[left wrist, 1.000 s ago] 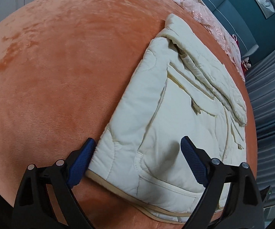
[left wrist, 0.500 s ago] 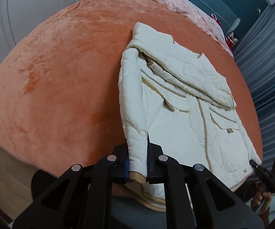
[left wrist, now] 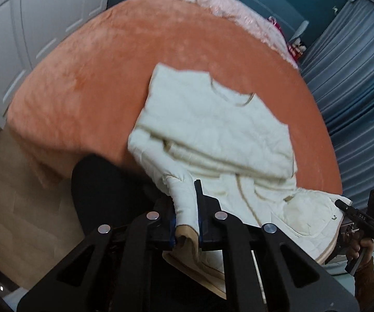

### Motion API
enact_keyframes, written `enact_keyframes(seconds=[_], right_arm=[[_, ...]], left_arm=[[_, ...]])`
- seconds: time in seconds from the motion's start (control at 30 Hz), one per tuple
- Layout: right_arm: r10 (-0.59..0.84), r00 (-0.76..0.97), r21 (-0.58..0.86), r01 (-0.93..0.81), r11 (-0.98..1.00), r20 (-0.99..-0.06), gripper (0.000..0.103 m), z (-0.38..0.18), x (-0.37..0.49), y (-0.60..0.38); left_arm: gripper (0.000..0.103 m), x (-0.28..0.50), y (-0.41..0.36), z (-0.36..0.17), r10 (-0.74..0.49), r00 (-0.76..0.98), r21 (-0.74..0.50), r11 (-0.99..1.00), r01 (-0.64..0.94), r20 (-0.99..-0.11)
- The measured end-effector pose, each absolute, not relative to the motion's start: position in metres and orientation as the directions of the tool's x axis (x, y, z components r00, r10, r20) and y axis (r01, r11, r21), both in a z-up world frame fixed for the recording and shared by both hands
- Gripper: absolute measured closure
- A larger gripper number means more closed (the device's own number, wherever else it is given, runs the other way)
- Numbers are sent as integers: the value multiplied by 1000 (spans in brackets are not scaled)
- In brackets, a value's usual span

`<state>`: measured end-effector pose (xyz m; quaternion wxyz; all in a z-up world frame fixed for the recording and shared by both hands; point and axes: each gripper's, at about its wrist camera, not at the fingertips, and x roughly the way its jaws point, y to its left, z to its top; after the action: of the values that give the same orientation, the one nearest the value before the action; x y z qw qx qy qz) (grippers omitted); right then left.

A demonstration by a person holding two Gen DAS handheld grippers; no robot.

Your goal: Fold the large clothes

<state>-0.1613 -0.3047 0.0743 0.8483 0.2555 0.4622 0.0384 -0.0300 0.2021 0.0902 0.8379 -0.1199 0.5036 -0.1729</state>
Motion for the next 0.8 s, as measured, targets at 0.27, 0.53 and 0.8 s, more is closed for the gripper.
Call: enact_keyframes(seconds=[0.27,0.53,0.8], right_arm=[[158,738,479,245,843,-656,98,62,-41,-331],[161,830,646,279,710,-535,73,36,1,-352],[55,906,654,260,711,-421,39,50,-28,-365]], left_arm=[[93,95,170,89,-328,604,-316,940,130,-727],[87,164,159,44,-231,595,-267,963,28,-770],[78,152,172,66,-316,666,-368,927,66,-676]])
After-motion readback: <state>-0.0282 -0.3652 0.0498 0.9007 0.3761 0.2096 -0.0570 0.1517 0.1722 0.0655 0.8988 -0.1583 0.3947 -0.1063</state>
